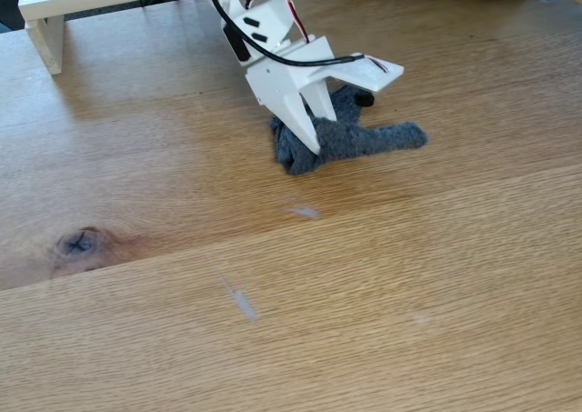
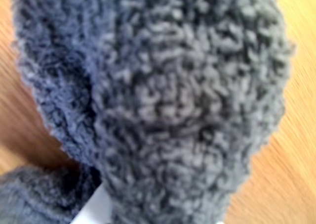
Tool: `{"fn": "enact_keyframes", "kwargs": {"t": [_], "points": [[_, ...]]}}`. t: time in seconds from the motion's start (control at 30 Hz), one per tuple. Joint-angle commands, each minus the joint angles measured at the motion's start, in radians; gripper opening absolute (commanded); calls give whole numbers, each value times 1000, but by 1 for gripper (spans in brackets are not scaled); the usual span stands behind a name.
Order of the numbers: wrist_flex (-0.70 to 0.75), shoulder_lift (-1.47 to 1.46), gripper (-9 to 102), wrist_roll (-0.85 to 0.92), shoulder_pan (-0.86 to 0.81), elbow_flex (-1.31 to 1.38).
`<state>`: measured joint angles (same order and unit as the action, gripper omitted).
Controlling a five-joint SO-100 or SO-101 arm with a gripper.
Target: Clean the area in front of the robot
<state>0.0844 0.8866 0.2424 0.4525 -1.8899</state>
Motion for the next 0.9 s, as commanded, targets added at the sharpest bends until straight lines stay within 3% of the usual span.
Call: {"fn": "enact_keyframes", "kwargs": {"t": [0.0, 0.3, 0.43, 0.63, 0.87], "points": [[69, -71, 0, 14, -48, 129], [314, -178, 0, -55, -255, 499], [347, -210, 0, -38, -345, 597], [367, -249, 0, 32, -469, 649], [617, -227, 0, 52, -563, 647]]}}
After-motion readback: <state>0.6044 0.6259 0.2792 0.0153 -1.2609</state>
